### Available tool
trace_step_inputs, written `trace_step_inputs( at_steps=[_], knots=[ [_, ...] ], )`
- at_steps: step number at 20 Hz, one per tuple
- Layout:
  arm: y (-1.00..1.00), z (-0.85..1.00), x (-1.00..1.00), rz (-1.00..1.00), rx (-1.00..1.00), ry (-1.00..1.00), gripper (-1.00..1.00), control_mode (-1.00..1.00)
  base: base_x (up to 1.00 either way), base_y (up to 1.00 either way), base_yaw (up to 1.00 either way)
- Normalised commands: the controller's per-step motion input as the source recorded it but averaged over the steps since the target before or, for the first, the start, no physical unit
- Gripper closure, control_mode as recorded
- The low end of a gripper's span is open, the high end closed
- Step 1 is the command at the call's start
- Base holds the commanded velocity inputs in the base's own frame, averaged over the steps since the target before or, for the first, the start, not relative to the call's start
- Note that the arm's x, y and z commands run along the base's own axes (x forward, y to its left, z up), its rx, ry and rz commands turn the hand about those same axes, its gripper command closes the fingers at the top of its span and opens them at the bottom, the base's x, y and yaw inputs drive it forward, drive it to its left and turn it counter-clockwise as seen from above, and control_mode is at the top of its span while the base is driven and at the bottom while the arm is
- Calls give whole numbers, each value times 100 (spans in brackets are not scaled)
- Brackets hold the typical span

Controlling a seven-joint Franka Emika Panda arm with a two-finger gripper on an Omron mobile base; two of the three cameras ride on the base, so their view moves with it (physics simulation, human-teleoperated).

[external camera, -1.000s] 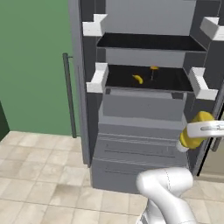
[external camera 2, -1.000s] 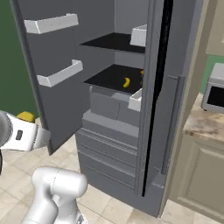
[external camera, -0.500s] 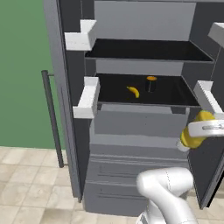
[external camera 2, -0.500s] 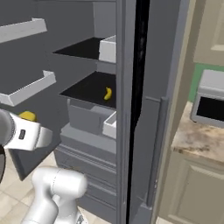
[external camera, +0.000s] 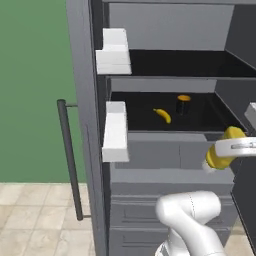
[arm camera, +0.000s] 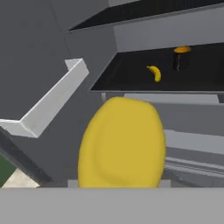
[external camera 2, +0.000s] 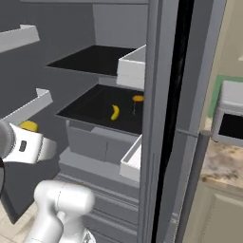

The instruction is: Place the mustard and ketchup from the counter to the top shelf of the fridge. If the existing items in the fridge are on the top shelf, move them to other shelves.

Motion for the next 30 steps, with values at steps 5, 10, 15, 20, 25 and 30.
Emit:
trace_step_inputs(
  at_steps=[5,10,15,20,25,30],
  knots=[
    [0,0,0,0,0,0,100,100,69,21,-19],
    [0,0,0,0,0,0,100,100,63,32,-19],
    [13,31,20,-12,-1,-7,100,-100,19,14,-8],
    [9,72,39,-14,-1,-19,100,-100,0,0,0],
    [0,69,62,-10,0,-15,100,-100,0,0,0],
    [0,59,72,-5,0,-10,100,-100,0,0,0]
  ],
)
